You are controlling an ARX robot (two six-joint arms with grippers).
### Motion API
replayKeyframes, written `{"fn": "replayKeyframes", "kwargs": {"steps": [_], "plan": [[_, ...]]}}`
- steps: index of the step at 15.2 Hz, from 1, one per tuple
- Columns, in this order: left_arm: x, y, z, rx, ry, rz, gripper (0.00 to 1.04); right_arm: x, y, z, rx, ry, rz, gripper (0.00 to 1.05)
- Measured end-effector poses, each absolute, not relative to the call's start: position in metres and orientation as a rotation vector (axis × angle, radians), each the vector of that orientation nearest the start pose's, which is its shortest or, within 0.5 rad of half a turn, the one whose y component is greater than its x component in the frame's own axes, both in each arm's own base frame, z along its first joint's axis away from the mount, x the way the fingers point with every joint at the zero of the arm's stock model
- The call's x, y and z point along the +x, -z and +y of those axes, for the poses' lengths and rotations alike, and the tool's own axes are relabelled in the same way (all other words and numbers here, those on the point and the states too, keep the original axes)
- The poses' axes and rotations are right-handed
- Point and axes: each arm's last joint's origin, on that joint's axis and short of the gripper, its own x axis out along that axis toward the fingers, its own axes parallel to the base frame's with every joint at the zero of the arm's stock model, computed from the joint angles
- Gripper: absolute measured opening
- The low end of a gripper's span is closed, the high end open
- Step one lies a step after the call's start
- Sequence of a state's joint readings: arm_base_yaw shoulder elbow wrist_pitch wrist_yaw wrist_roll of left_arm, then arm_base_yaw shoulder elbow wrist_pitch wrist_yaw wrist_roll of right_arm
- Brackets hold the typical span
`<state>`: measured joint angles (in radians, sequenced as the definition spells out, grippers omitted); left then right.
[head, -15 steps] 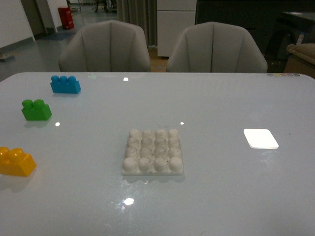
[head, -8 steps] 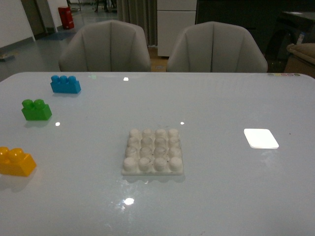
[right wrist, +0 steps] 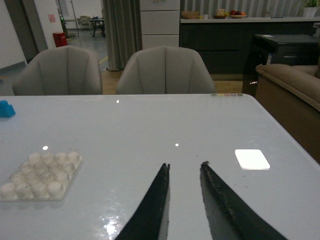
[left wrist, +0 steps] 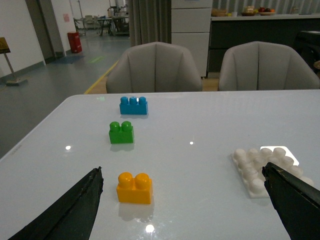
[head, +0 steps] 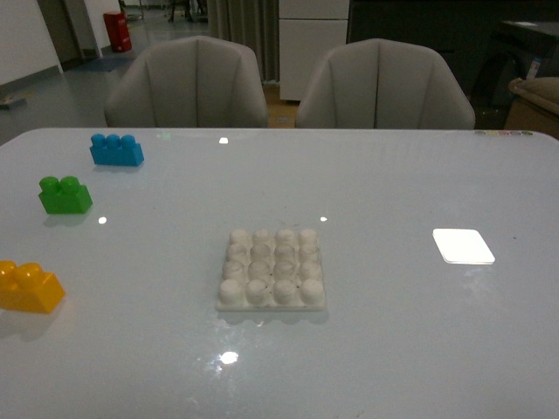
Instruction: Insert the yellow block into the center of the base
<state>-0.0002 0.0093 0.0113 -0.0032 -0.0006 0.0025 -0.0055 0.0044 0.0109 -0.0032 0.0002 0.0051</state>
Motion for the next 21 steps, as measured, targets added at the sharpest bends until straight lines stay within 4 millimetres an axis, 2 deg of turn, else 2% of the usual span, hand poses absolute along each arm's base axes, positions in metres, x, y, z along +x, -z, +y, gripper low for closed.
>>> {"fn": "replayKeyframes", "kwargs": {"steps": [3,4,5,7,9,11,12,13,14,15,16,18,19,21], "plan": [[0.097,-0.165,0.000,-0.002,0.013,0.039,0.98,0.097,-0.167,-0.001,0.005,0.006,-0.003,0.52],[0.100,-0.165,0.000,-0.043,0.091,0.190,0.98,0.097,-0.167,-0.001,0.005,0.005,-0.004,0.63],[0.106,-0.174,-0.002,-0.047,0.115,0.203,0.98,0.097,-0.167,-0.001,0.005,0.006,-0.004,0.74],[0.123,-0.203,-0.007,-0.029,0.172,0.102,0.98,0.097,-0.167,-0.001,0.006,0.006,-0.004,0.98],[0.156,-0.221,-0.001,0.003,0.167,0.050,0.98,0.097,-0.167,-0.001,0.005,0.006,-0.004,0.98],[0.215,-0.232,0.012,0.041,0.159,0.060,0.98,0.097,-0.167,-0.001,0.006,0.006,-0.003,0.98],[0.242,-0.228,0.020,0.051,0.150,0.093,0.98,0.097,-0.167,-0.001,0.006,0.006,-0.004,0.98],[0.275,-0.217,0.031,0.047,0.137,0.175,0.98,0.097,-0.167,-0.001,0.006,0.006,-0.003,0.98],[0.304,-0.198,0.046,0.037,0.093,0.248,0.98,0.097,-0.167,-0.001,0.006,0.006,-0.004,0.98],[0.324,-0.178,0.058,0.026,0.086,0.325,0.98,0.097,-0.167,-0.001,0.006,0.006,-0.003,0.98],[0.337,-0.156,0.068,0.010,0.075,0.391,0.98,0.097,-0.167,-0.001,0.005,0.006,-0.003,0.98],[0.347,-0.119,0.083,-0.029,0.066,0.507,0.98,0.097,-0.167,-0.001,0.006,0.006,-0.004,0.98],[0.348,-0.109,0.090,-0.051,0.071,0.543,0.98,0.097,-0.167,-0.001,0.006,0.006,-0.003,0.98],[0.350,-0.106,0.096,-0.086,0.127,0.559,0.98,0.097,-0.167,-0.001,0.006,0.006,-0.003,0.98]]}}
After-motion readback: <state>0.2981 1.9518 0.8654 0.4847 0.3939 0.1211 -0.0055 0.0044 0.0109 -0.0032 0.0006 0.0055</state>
